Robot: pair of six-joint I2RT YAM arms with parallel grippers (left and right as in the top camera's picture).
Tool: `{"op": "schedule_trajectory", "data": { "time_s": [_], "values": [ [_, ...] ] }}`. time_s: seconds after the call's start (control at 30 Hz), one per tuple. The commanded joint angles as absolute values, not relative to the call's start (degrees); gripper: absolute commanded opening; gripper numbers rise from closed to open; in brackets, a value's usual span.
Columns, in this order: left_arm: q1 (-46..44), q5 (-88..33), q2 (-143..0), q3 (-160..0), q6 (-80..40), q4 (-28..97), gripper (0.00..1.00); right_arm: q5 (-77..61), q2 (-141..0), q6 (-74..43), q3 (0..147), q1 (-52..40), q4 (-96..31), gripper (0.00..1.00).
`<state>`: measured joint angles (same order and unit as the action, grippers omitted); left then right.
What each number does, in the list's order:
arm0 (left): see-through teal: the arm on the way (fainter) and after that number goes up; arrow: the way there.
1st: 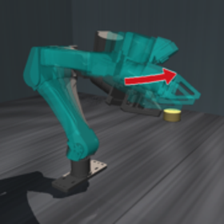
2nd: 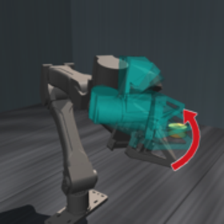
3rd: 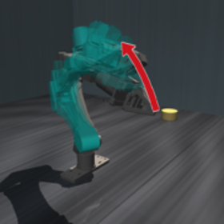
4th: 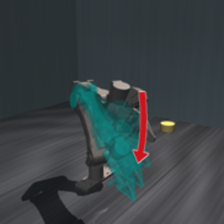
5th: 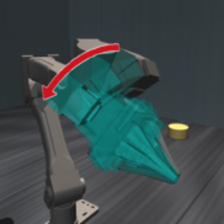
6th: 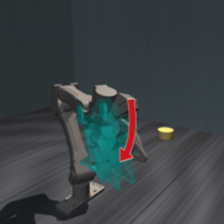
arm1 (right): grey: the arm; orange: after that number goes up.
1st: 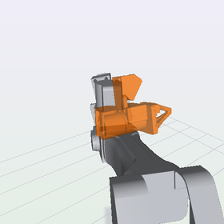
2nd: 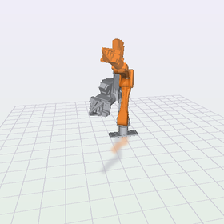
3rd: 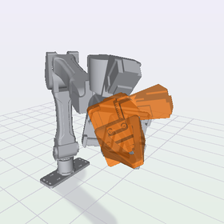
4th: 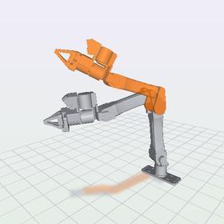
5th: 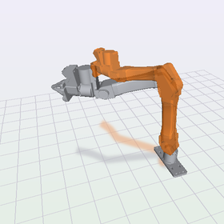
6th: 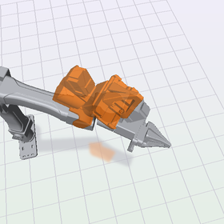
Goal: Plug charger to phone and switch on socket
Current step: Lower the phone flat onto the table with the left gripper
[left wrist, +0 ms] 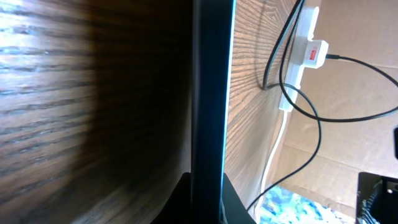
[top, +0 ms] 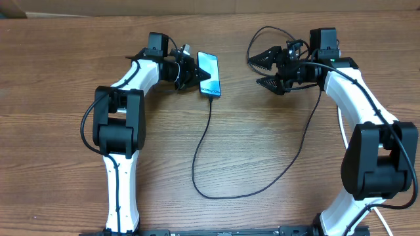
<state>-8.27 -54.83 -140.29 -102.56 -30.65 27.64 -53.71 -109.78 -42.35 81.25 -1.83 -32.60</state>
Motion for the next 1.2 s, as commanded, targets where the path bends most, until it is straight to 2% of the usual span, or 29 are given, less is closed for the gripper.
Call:
{"op": "schedule_trajectory", "data": {
  "time_s": [0.0,0.53,0.63,0.67,0.77,0.93,1.17],
  "values": [
    [-8.84,-52.95,-140.51,-103.31,-28.67,28.51,0.04,-53.54,-108.44,-41.87,81.49,-1.74,-32.53,0.77],
    [-8.82,-45.39,-140.51,-103.31,-27.73,33.3,0.05,-53.54,-108.44,-41.87,81.47,-1.74,-32.88,0.77],
    [-8.8,-45.36,-140.51,-103.28,-27.2,33.43,0.15,-53.56,-108.44,-41.87,81.49,-1.74,-32.97,0.77],
    [-8.71,-45.34,-140.51,-103.28,-27.2,33.65,0.28,-53.56,-108.44,-41.87,81.49,-1.76,-32.97,0.77],
    [-8.51,-45.34,-140.51,-103.31,-27.18,33.65,0.36,-53.56,-108.44,-41.87,81.49,-1.74,-32.97,0.77],
    [-8.16,-45.39,-140.51,-103.28,-26.79,33.69,0.44,-53.58,-108.44,-41.87,81.47,-1.74,-32.97,0.77],
    [-7.4,-41.28,-140.51,-103.33,-24.49,36.38,0.45,-53.56,-108.44,-41.67,81.49,-1.76,-33.17,0.78]
  ]
}}
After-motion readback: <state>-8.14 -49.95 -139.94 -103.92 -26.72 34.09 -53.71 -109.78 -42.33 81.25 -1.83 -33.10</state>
